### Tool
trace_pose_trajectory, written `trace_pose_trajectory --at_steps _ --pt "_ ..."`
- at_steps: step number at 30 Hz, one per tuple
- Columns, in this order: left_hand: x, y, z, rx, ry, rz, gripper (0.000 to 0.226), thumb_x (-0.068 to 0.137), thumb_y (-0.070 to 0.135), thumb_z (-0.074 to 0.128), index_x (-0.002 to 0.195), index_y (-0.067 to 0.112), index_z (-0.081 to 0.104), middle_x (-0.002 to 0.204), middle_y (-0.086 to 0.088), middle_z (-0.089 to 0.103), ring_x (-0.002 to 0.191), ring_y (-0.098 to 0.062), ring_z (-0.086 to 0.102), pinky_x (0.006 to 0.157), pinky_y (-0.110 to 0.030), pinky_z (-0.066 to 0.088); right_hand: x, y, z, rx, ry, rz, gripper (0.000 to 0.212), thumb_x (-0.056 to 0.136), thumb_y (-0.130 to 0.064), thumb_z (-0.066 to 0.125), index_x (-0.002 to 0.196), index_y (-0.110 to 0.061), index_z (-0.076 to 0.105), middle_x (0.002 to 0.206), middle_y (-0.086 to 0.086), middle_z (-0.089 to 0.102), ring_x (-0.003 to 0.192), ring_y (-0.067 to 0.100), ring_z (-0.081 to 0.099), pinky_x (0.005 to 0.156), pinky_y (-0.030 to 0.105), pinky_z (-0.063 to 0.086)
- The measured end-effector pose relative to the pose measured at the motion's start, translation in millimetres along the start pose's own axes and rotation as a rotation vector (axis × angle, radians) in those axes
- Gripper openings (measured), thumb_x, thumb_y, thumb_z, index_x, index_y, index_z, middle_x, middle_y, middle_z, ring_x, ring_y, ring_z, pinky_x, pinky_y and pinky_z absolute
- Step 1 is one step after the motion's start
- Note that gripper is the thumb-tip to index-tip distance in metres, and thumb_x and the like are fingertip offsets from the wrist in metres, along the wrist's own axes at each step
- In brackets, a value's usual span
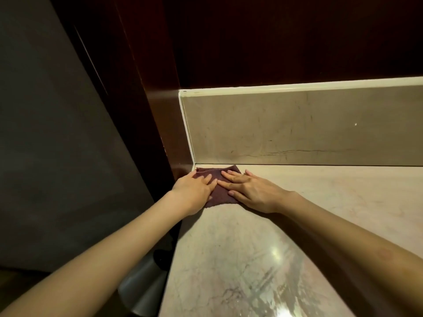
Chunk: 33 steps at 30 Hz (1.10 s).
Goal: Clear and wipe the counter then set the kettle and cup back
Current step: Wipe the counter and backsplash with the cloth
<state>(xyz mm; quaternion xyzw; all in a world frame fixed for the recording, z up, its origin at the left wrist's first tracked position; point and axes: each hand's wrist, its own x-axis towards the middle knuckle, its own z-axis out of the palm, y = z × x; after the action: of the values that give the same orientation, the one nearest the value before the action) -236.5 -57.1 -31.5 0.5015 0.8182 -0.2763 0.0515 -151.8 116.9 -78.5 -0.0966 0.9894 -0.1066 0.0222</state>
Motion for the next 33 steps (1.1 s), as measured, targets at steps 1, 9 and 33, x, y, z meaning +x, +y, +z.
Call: trace_pose_trajectory --at_steps 1,9,33 --pt "-1.8 1.6 3.0 -0.085 0.018 0.022 0.055 0.105 0.033 0.022 0.153 0.013 0.003 0.161 -0.007 0.004 0.147 -0.021 0.012 0.118 -0.035 0.007 -7.3 1.9 0.0 0.003 0.002 0.008 0.048 0.103 -0.036 0.026 0.151 -0.032 0.021 0.16 -0.004 0.007 0.147 0.009 0.003 0.12 0.041 0.006" --pt "-3.1 30.2 19.7 -0.563 0.13 0.149 0.058 0.103 0.037 0.024 0.152 0.023 -0.005 0.16 0.005 -0.01 0.146 -0.006 -0.008 0.12 -0.032 -0.001 -63.0 16.2 0.4 0.006 0.014 0.09 0.048 0.103 -0.036 0.026 0.15 -0.034 0.021 0.16 -0.007 0.005 0.147 0.006 0.001 0.119 0.041 0.006" --pt "45.1 144.3 -48.0 -0.514 0.238 0.44 0.065 0.099 0.052 0.024 0.153 0.025 0.0 0.16 0.006 -0.006 0.146 -0.004 -0.007 0.119 -0.043 -0.007 -192.5 58.4 -10.3 -0.01 0.082 0.336 0.061 0.092 -0.059 0.009 0.147 -0.035 -0.001 0.157 -0.016 -0.004 0.141 -0.009 -0.006 0.118 0.018 0.001"
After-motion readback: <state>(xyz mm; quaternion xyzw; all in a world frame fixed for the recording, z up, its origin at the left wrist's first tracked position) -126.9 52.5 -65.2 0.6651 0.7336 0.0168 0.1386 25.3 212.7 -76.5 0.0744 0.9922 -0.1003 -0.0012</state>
